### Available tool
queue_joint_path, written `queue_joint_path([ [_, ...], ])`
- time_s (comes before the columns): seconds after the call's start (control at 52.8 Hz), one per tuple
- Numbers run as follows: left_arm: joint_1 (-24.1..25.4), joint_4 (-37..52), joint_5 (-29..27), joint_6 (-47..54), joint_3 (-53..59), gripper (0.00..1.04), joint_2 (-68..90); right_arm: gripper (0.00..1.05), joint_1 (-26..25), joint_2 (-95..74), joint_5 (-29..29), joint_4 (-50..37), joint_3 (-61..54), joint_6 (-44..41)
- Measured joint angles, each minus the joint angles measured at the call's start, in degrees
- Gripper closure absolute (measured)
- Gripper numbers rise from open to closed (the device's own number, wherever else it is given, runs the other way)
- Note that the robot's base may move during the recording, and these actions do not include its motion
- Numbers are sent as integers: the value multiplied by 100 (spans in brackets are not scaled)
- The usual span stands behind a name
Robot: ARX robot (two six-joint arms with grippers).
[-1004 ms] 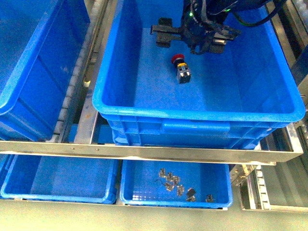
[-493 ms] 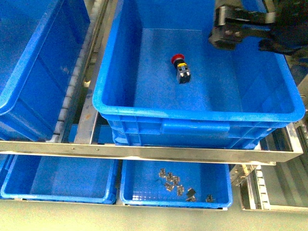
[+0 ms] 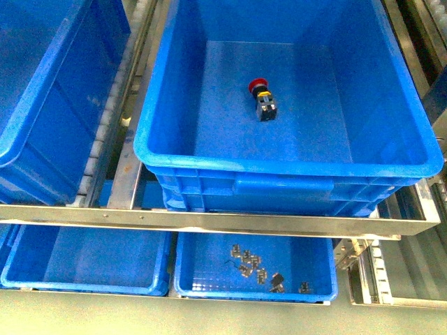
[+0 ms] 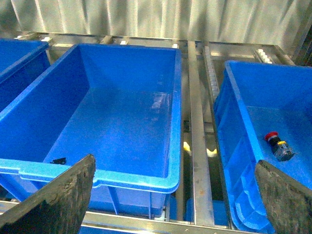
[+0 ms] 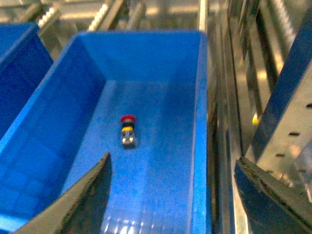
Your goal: Pick red and yellow buttons and place in box
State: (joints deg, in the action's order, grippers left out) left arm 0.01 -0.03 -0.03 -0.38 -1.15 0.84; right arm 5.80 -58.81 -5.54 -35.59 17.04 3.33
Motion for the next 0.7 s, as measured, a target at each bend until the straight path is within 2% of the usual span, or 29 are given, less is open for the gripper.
queue_joint_path([
  [0.095,0,2,0,2,0,8,0,53,-59,337,87,-505,-299,-168],
  [0.171,0,0,0,2,0,8,0,67,-127,625,118,-522,-494,-221],
  [0.246,0,0,2,2,0,8,0,79,-393,815,479,-459,-688,-273],
  [0.36,0,0,0,2,0,8,0,102,-564,1209,518,-295,-960,-293],
  [0.701,0,2,0,2,0,8,0,101,-573,2433,553,461,-1405,-315],
])
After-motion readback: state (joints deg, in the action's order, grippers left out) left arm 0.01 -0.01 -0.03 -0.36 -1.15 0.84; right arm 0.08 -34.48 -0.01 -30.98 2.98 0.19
